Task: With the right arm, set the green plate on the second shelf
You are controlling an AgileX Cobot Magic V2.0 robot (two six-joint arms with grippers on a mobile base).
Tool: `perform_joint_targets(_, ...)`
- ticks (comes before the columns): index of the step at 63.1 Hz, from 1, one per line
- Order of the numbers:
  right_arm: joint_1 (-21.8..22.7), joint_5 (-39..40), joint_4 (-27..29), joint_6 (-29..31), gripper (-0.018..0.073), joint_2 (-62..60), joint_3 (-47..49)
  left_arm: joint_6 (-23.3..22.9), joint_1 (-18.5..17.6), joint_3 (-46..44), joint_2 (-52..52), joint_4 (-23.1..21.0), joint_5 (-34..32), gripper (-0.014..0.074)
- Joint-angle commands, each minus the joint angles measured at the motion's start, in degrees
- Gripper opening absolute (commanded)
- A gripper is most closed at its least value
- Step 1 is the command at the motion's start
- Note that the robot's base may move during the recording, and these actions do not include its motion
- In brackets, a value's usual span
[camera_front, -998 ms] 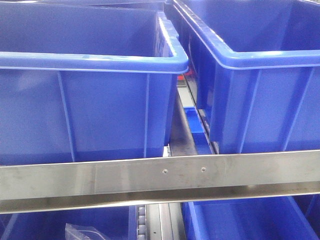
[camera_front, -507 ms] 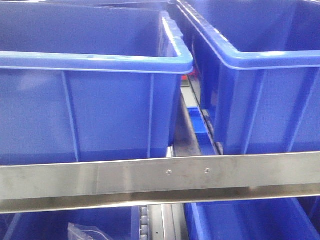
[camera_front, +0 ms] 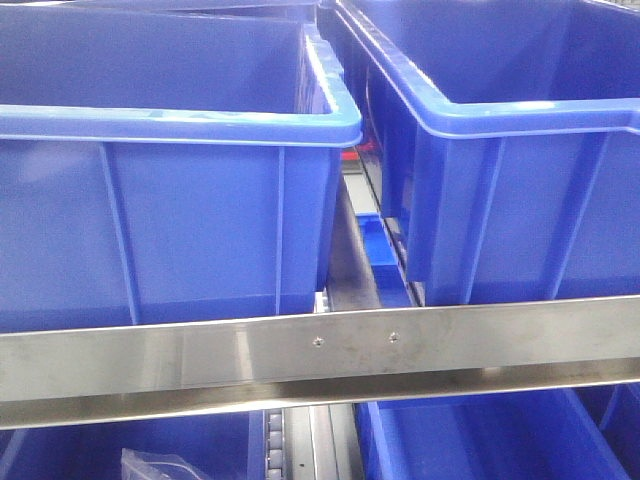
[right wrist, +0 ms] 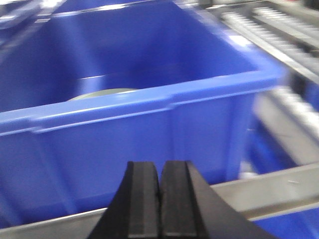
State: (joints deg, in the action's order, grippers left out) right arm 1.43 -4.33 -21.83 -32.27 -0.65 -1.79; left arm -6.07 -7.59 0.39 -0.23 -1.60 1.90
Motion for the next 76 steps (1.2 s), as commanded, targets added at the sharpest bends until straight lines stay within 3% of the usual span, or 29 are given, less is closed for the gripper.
perform_joint_targets(1,1.0,4.3,-0.6,-0.1,0.0049,-1.0,1.2,-0.2,-0.5,2.3,-0.9,-0.5,-5.1,0.0130)
perform_joint_targets(16,0.6,5.1,-0.9,-0.1,0.0049,-1.0,1.2,-0.2,-0.5,2.3,-0.9,-0.5,-5.1,0.0130)
perform_joint_targets(25,0.6,8.4,-7.6,0.0,0.0049,-1.0,1.2,-0.2,-0.5,2.3,-0.9,-0.5,-5.1,0.0130)
perform_joint_targets(29,0.6,9.2,-8.0,0.3,0.0049,-1.0,1.2,-0.2,-0.5,2.3,-0.9,-0.5,-5.1,0.0130)
perform_joint_targets(34,0.6,8.9,-3.6,3.2,0.0049,-1.0,1.2,-0.2,-0.5,2.3,-0.9,-0.5,-5.1,0.0130)
perform_joint_targets(38,0.6,8.3,1.4,9.0,0.0049,-1.0,1.2,-0.2,-0.5,2.3,-0.9,-0.5,-5.1,0.0130)
perform_joint_targets(46,0.6,7.1,18.5,28.9,0.0049,-1.0,1.2,-0.2,-0.5,2.3,-0.9,-0.5,-5.1,0.0130)
perform_joint_targets(51,-0.5,6.1,26.0,37.7,0.0049,-1.0,1.2,-0.2,-0.5,2.3,-0.9,-0.5,-5.1,0.0130)
perform_joint_targets(58,-4.0,4.3,26.5,40.0,0.0049,-1.0,1.2,-0.2,-0.5,2.3,-0.9,-0.5,-5.1,0.0130)
perform_joint_targets(76,-7.2,3.7,24.5,39.5,0.0049,-1.0,1.2,-0.2,-0.5,2.3,-0.9,-0.5,-5.1,0.0130)
